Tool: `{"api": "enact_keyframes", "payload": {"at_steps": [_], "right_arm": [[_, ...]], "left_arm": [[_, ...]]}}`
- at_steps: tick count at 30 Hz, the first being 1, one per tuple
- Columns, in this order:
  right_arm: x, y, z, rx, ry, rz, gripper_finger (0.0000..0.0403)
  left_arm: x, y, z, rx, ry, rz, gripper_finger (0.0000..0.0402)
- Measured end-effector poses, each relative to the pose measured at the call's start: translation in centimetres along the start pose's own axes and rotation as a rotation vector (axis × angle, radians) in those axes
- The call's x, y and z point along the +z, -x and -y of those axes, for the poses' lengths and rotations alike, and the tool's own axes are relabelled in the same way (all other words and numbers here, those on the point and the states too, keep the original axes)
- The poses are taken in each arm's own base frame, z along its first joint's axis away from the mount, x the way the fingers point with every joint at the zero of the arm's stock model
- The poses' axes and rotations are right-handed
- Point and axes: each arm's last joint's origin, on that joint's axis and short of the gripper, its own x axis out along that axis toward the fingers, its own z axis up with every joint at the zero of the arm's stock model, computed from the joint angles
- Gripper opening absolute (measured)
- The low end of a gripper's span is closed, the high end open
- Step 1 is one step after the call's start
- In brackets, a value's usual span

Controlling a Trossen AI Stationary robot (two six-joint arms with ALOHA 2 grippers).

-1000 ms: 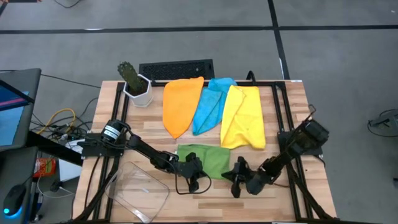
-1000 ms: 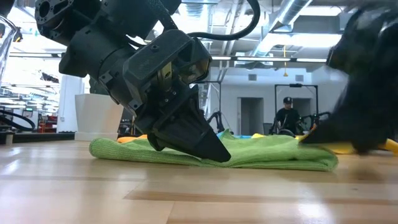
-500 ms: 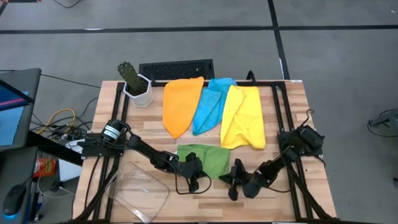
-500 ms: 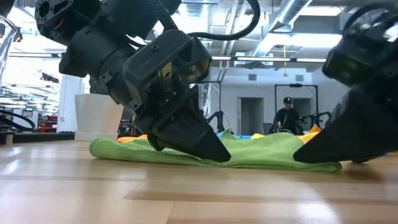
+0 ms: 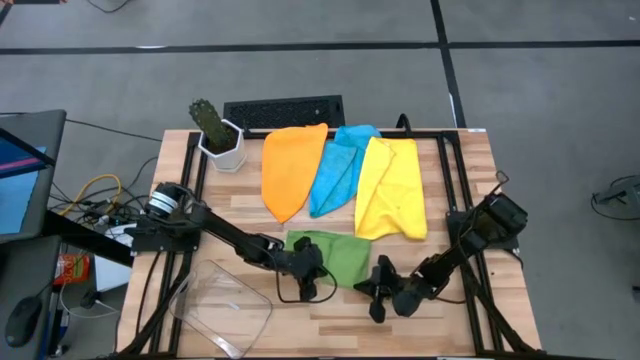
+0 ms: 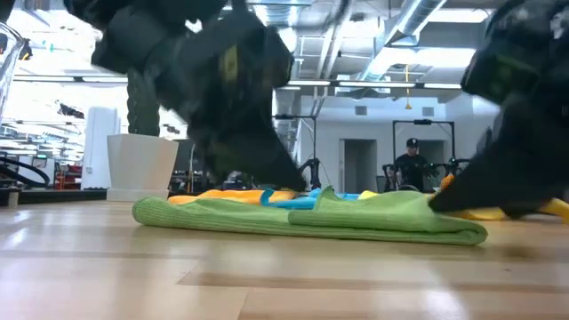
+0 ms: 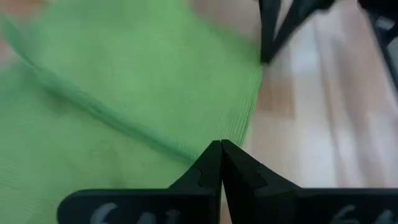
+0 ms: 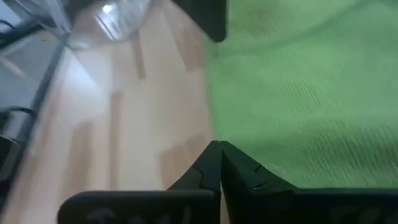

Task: Fold microfiber towels
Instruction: Fold the green microfiber towel

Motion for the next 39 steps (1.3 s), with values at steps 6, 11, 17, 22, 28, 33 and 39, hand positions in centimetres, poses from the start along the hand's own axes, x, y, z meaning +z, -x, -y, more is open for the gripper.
{"api": "enact_keyframes", "payload": {"at_steps": [6, 11, 17, 22, 28, 33, 39], "right_arm": [[2.1, 1.2, -0.6, 0.03, 0.044, 0.051, 0.0019], [3.1, 2.0, -0.8, 0.031, 0.045, 0.062, 0.0024], [3.2, 2.1, -0.7, 0.02, 0.058, 0.053, 0.0039], [3.2, 2.1, -0.6, 0.016, 0.058, 0.052, 0.0036], [3.2, 2.1, -0.5, 0.01, 0.065, 0.048, 0.0028], [3.4, 1.9, -0.3, 0.002, 0.06, 0.051, 0.0029], [3.8, 1.7, -0.3, 0.006, 0.037, 0.071, 0.0038]], "left_arm": [[0.2, 2.6, 0.1, 0.065, 0.056, -0.105, 0.0], [-1.5, 5.7, 1.4, 0.224, 0.02, -0.196, 0.0], [-3.7, 7.6, 2.3, 0.435, -0.052, -0.176, 0.0007], [-5.0, 6.9, 1.8, 0.381, 0.006, -0.126, 0.0015], [-7.2, 6.7, 0.8, 0.334, 0.024, -0.16, 0.0015], [-8.2, 6.8, 0.0, 0.331, 0.015, -0.2, 0.0016], [-8.2, 6.8, -0.1, 0.343, 0.005, -0.188, 0.0016]]}}
